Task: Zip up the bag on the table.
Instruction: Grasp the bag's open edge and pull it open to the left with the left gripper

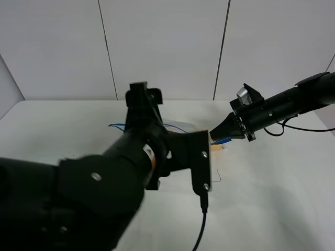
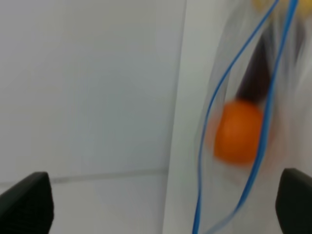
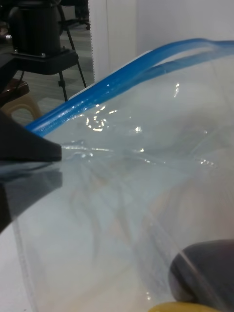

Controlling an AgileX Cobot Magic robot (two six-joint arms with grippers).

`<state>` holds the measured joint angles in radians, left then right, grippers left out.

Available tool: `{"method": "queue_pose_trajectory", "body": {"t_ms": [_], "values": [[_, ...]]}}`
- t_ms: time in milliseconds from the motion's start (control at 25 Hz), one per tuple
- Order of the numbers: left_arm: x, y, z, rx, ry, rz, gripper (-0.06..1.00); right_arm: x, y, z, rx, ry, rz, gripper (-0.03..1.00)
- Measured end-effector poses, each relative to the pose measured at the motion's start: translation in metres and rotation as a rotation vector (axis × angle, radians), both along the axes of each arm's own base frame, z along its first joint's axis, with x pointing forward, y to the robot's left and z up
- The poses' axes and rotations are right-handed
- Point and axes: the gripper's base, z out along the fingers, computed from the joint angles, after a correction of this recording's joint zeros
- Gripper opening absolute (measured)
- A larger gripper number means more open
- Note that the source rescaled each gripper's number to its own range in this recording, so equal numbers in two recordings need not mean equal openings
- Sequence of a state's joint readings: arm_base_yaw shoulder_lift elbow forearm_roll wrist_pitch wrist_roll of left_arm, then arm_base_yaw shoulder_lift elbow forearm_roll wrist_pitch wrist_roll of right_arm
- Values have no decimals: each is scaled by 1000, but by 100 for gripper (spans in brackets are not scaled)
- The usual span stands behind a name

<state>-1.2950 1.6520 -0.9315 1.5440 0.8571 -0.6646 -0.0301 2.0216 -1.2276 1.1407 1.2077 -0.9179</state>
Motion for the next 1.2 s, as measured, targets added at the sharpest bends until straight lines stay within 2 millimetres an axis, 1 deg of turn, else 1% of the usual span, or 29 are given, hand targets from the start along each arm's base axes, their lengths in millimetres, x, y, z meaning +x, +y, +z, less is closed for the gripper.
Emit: {"method": "queue_pose_trajectory", "body": {"t_ms": [120,200,320,520,640,680,720,760,840,1000,1200], "values": [[-5,-18,-19,-38,-41,-48,93,0,0,0,0,0,0,0],[-9,-26,-26,-79,-49,-70,93,0,0,0,0,0,0,0],[-9,-36,-36,-129,-8,-86,93,0,0,0,0,0,0,0],[-4,-57,-51,-125,2,-86,93,0,0,0,1,0,-1,0],[0,-74,-56,-139,-2,-89,93,0,0,0,1,3,-2,0],[0,-74,-56,-139,-2,-89,93,0,0,0,1,6,-4,0],[5,-83,-58,-149,-6,-83,93,0,0,0,1,9,-6,0],[8,-87,-59,-152,-8,-81,93,0,0,0,1,11,-7,0],[16,-90,-64,-152,-3,-68,92,0,0,0,1,12,-8,0],[33,-85,-75,-133,13,-35,91,0,0,0,1,12,-8,0],[42,-84,-85,-116,28,-19,89,0,0,0,3,12,-9,0]]}}
